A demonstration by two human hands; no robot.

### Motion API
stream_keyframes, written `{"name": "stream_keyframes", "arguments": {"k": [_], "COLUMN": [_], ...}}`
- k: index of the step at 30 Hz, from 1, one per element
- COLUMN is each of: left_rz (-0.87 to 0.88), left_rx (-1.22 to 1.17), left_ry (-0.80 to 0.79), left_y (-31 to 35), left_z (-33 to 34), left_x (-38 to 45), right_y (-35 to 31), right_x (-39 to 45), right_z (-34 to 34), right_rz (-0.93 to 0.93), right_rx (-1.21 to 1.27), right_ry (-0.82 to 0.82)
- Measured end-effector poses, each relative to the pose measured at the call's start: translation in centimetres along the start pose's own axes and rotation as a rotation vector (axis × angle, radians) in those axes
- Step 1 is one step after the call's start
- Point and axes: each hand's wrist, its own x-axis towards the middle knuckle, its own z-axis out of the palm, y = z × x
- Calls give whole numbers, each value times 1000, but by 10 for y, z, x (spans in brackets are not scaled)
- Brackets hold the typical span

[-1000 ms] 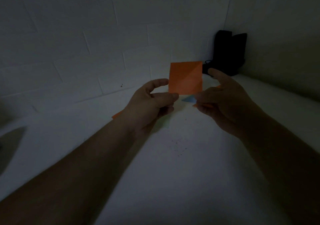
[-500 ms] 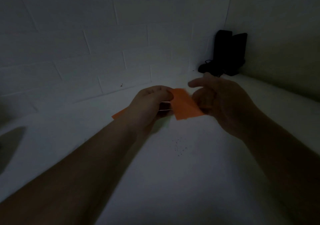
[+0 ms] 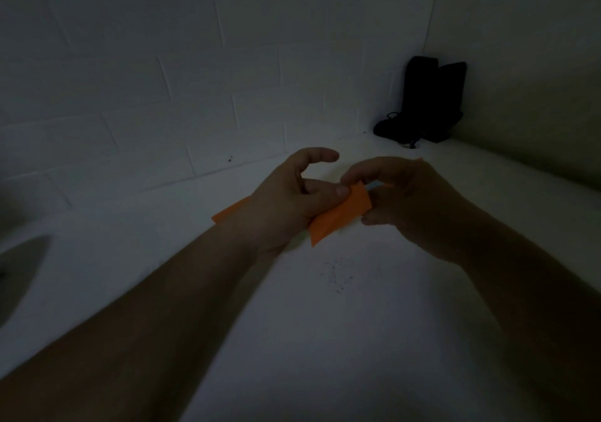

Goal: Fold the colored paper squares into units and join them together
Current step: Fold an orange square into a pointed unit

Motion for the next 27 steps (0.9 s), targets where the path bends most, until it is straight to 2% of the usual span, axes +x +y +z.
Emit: {"name": "stream_keyframes", "arguments": {"k": [3, 8, 13, 15, 18, 23, 27], "left_rz": [15, 65, -36, -7, 46, 54, 30], "left_rx": [88, 148, -217, -218, -125, -130, -109], "left_ry": [-23, 51, 117, 153, 198, 179, 204], "left_y": [-2, -7, -3, -6, -11, -10, -7], "left_z": [-1, -4, -3, -2, -1, -2, 0], "left_x": [0, 3, 4, 6, 9, 9, 8], "right_y": [0, 8, 12, 14, 17, 11, 10], "right_x": [0, 3, 5, 6, 7, 6, 7], "right_z": [4, 1, -3, -6, -4, -2, 1], "right_rz": [-125, -133, -226, -246, -296, -221, -167], "right_rx": [-231, -207, -435, -505, -605, -557, -375], "right_ry": [36, 142, 353, 318, 166, 203, 271]}}
